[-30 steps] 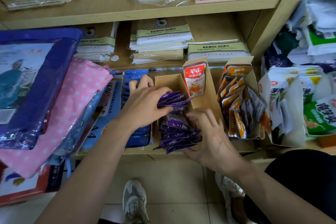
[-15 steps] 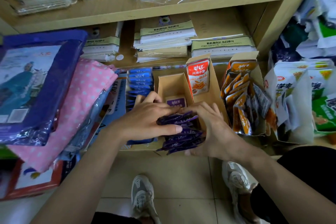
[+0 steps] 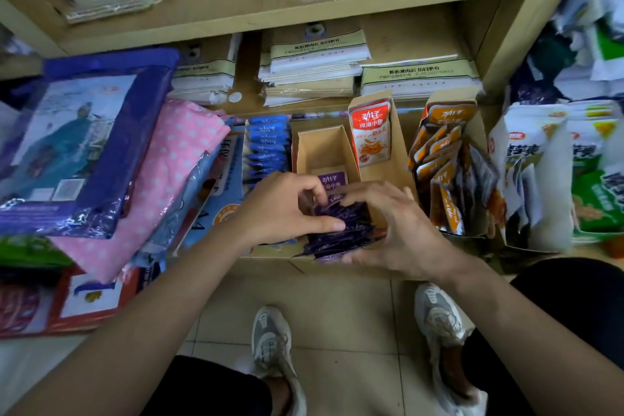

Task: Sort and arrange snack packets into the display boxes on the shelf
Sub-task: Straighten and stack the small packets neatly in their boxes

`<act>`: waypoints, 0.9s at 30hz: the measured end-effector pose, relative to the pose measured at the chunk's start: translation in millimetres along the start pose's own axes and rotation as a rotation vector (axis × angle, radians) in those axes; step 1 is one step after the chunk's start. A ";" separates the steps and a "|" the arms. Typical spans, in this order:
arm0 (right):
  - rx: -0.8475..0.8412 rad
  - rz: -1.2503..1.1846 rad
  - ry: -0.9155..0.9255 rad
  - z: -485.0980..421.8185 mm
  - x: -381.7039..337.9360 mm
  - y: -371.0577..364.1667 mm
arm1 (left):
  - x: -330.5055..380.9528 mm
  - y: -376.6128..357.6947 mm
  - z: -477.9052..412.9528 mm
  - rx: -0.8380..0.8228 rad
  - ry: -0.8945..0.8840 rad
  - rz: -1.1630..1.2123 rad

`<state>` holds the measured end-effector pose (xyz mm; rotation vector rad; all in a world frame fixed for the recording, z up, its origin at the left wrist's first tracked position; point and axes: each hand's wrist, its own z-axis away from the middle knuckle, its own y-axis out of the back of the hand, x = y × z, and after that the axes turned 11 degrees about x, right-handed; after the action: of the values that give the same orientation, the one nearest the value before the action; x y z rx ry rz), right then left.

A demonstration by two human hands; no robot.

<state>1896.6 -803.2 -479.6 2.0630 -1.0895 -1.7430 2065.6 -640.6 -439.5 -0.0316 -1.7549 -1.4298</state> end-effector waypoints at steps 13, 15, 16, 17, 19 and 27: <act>-0.078 -0.001 0.037 -9.1 5.9 2.9 | 11.8 21.3 -75.5 -0.205 -0.331 -0.566; -0.100 0.019 0.040 -9.9 7.2 3.8 | 12.0 16.2 -91.2 -0.346 -0.333 -0.681; -0.111 0.038 0.053 -9.7 8.2 4.1 | 11.1 12.3 -96.4 -0.402 -0.338 -0.736; -0.124 0.056 0.064 -9.1 9.4 4.2 | 9.9 8.4 -100.6 -0.446 -0.343 -0.784; -0.143 0.082 0.073 -8.0 11.3 4.1 | 6.9 5.0 -108.1 -0.509 -0.331 -0.768; -0.175 0.028 0.020 -7.5 16.1 4.4 | -1.3 19.4 -122.9 -0.783 -0.023 -0.311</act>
<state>1902.1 -819.1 -487.0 1.9461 -0.9199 -1.7335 2147.7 -733.2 -426.8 -0.1963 -1.1467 -2.2754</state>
